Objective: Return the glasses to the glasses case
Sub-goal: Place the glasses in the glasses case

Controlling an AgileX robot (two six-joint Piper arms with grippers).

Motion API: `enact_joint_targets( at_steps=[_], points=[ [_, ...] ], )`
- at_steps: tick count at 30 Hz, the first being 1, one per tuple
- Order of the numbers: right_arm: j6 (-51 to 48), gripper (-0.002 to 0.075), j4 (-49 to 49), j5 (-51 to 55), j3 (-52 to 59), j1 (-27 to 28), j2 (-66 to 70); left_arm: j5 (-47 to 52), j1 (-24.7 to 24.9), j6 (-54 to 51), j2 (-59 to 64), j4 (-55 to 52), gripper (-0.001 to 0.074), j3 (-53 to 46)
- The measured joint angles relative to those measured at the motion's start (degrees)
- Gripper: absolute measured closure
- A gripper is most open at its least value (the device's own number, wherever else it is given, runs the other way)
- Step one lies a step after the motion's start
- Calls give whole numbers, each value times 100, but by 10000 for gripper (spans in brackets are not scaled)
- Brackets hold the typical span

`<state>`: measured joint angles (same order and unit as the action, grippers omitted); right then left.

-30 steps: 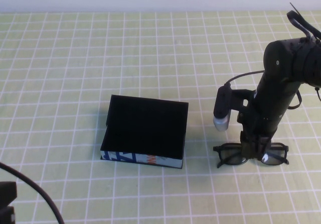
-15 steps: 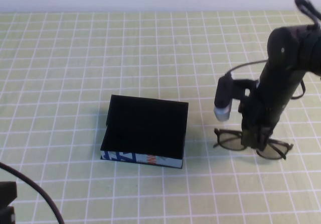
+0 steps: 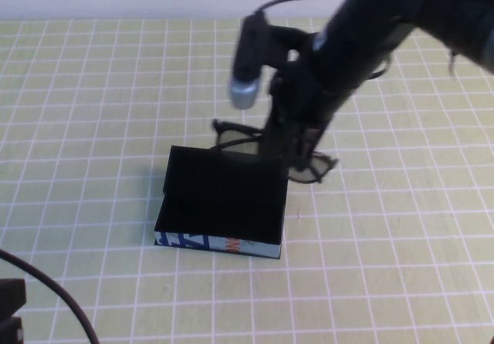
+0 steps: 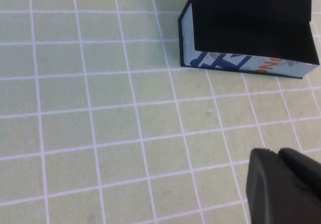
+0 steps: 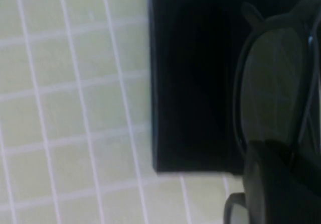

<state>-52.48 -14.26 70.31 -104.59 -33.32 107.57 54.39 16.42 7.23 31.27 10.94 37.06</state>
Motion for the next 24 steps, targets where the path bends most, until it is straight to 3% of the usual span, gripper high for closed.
enact_joint_targets(
  at_steps=[8, 24],
  points=[
    [379, 721, -20, 22, -789, -639, 919, 0, 0, -14, 0, 0, 738, 0],
    [415, 721, 66, -154, -825, -725, 1668, 132, 0, -18, 0, 0, 738, 0]
  ],
)
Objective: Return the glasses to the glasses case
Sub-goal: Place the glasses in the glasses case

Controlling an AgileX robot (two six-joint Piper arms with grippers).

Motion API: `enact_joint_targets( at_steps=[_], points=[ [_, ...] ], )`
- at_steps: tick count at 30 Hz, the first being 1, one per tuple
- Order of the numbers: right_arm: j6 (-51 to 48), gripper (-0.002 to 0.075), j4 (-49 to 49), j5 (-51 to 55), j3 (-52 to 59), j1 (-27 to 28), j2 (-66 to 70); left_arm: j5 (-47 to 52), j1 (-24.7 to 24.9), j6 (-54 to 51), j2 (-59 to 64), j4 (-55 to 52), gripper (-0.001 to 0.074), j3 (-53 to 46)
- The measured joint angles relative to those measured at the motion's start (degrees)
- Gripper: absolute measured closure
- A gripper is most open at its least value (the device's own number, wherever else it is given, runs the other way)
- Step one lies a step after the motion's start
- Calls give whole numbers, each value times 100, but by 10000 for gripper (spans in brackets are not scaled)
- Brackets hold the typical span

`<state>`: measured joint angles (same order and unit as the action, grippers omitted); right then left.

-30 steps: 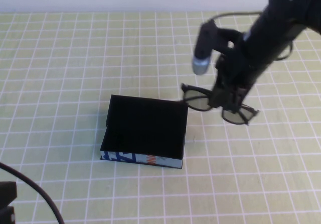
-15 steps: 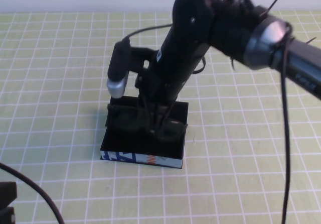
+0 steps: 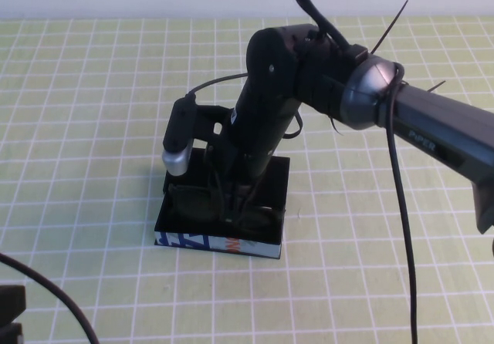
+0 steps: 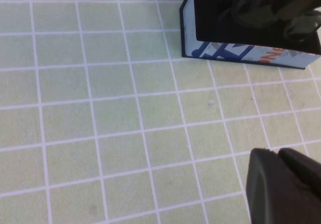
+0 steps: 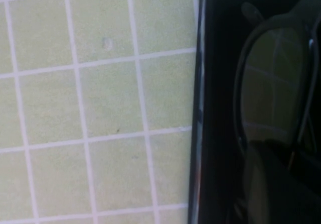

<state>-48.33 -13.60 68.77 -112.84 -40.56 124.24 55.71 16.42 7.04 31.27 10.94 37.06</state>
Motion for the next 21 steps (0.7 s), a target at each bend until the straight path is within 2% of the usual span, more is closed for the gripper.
enact_joint_targets(
  at_steps=[8, 10, 15, 18, 21],
  points=[
    [138, 715, 87, -173, -12, 0, 120, 0, 0, -22, 0, 0, 738, 0],
    [147, 692, 111, -193, -12, 0, 129, 0, 0, -26, 0, 0, 738, 0],
    [147, 548, 125, -203, -12, 0, 132, 0, 0, -146, 0, 0, 738, 0],
    [147, 515, 125, -230, -23, 0, 132, 0, 0, -230, 0, 0, 738, 0],
    [151, 515, 125, -262, -107, 0, 109, 33, 0, -303, 0, 0, 738, 0]
  ],
)
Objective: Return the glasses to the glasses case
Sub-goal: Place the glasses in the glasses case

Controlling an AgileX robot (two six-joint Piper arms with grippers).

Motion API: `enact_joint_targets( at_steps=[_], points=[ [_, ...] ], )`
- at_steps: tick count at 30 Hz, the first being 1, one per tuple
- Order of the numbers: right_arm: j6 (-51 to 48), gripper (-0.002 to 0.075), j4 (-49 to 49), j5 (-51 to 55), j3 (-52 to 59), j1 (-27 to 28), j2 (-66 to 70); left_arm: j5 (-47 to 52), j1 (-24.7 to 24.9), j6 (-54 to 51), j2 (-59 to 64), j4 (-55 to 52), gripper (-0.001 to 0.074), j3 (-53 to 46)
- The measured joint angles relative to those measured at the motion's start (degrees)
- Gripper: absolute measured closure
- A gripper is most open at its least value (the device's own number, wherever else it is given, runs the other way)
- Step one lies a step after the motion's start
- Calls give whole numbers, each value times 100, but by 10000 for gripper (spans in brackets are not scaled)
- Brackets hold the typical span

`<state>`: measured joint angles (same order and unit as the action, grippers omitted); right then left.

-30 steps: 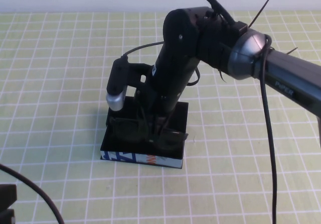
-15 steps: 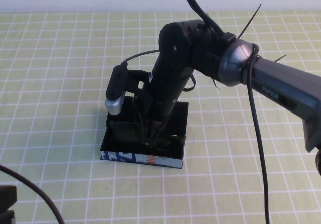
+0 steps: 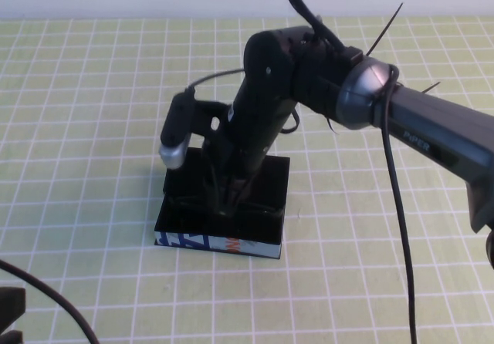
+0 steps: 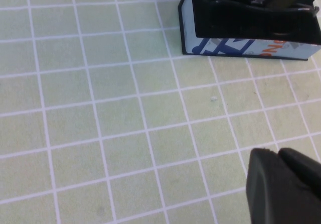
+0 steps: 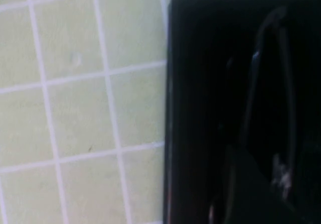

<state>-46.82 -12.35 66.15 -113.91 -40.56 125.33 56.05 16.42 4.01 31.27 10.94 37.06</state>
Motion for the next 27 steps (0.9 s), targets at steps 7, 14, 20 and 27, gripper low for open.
enact_joint_targets(
  at_steps=[7, 14, 20, 27],
  points=[
    [443, 610, -91, -1, -752, 0, -100, 35, 0, -40, 0, 0, 738, 0],
    [39, 629, -61, 431, -895, 0, -133, -26, 0, -40, 0, 0, 738, 0],
    [64, 585, -49, 457, -702, 0, -86, -225, 0, -205, 0, -14, 738, 0],
    [191, 517, -3, 457, -337, 0, -36, -327, 0, -341, 0, -78, 738, 0]
  ],
)
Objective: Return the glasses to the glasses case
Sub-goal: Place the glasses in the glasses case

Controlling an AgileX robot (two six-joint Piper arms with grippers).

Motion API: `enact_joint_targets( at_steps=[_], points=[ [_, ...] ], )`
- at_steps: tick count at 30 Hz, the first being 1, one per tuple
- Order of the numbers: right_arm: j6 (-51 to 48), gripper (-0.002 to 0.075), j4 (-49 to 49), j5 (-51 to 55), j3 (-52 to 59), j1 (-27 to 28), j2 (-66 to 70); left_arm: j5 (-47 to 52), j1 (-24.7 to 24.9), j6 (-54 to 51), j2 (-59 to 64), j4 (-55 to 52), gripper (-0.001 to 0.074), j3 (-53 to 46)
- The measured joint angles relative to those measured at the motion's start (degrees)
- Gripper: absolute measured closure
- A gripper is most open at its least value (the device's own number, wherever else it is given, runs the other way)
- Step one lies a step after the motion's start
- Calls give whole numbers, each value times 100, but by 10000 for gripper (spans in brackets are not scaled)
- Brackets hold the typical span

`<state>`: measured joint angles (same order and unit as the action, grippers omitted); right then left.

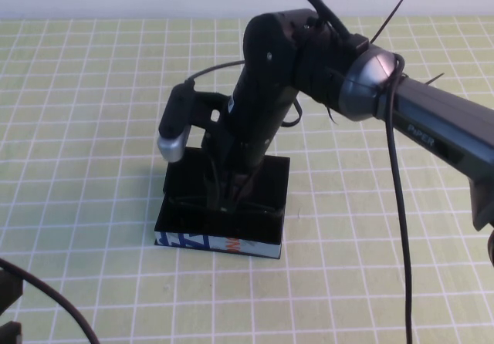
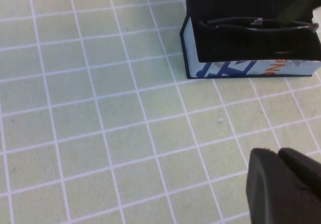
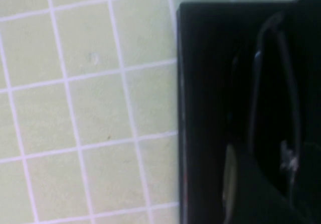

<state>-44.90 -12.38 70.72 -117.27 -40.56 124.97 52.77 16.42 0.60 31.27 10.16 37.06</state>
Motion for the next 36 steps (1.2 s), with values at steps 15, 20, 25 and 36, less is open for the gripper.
enact_joint_targets(
  at_steps=[15, 20, 25, 36],
  points=[
    [60, 512, -33, -21, 301, 0, 96, -42, 0, -21, 0, 20, 738, 0],
    [60, 512, -86, -110, 301, 0, 211, -3, 0, -21, 0, 20, 738, 0],
    [60, 512, -122, -144, 301, 0, 370, 98, 0, -21, 0, 20, 738, 0],
    [60, 708, -236, -147, 304, 0, 457, 155, 0, -21, 0, 37, 738, 0]
  ],
)
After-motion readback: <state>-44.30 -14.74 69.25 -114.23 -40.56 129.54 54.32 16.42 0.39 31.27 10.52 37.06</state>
